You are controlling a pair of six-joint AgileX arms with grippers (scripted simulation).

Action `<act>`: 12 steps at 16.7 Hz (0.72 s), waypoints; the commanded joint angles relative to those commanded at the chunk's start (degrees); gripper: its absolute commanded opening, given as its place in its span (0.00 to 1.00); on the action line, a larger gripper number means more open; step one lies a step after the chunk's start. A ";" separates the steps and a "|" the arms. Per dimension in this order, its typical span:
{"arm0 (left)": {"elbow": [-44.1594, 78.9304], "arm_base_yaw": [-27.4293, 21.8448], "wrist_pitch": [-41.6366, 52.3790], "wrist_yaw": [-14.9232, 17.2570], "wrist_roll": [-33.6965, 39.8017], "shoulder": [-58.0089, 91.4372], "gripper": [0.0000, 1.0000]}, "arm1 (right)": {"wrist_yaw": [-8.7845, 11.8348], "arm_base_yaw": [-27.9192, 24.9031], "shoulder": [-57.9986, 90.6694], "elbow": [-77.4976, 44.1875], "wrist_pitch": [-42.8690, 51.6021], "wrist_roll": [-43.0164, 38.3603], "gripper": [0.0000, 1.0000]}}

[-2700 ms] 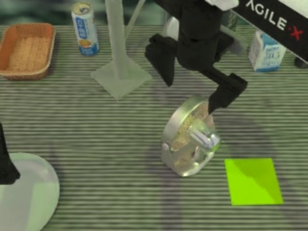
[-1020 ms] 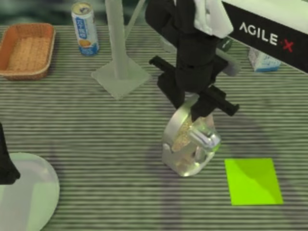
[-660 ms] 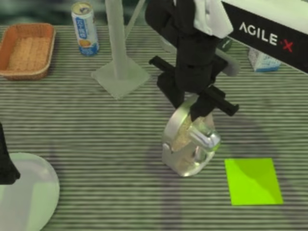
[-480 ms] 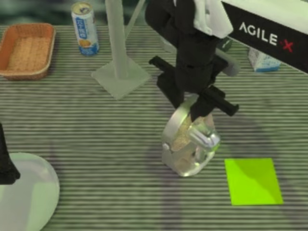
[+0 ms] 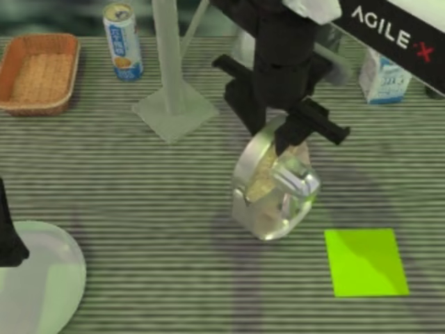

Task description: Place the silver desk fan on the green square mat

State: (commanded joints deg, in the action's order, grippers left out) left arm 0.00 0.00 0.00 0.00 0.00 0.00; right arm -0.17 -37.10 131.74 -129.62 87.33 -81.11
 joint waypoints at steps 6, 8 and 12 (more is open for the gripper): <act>0.00 0.00 0.00 0.00 0.00 0.00 1.00 | 0.01 0.15 0.25 -3.33 3.17 0.11 0.00; 0.00 0.00 0.00 0.00 0.00 0.00 1.00 | 0.14 0.15 0.12 -3.08 3.33 0.68 0.00; 0.00 0.00 0.00 0.00 0.00 0.00 1.00 | 1.73 0.43 -2.07 0.36 4.95 8.94 0.00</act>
State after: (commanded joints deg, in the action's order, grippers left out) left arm 0.00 0.00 0.00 0.00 0.00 0.00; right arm 1.56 -36.67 129.68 -129.26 92.28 -72.18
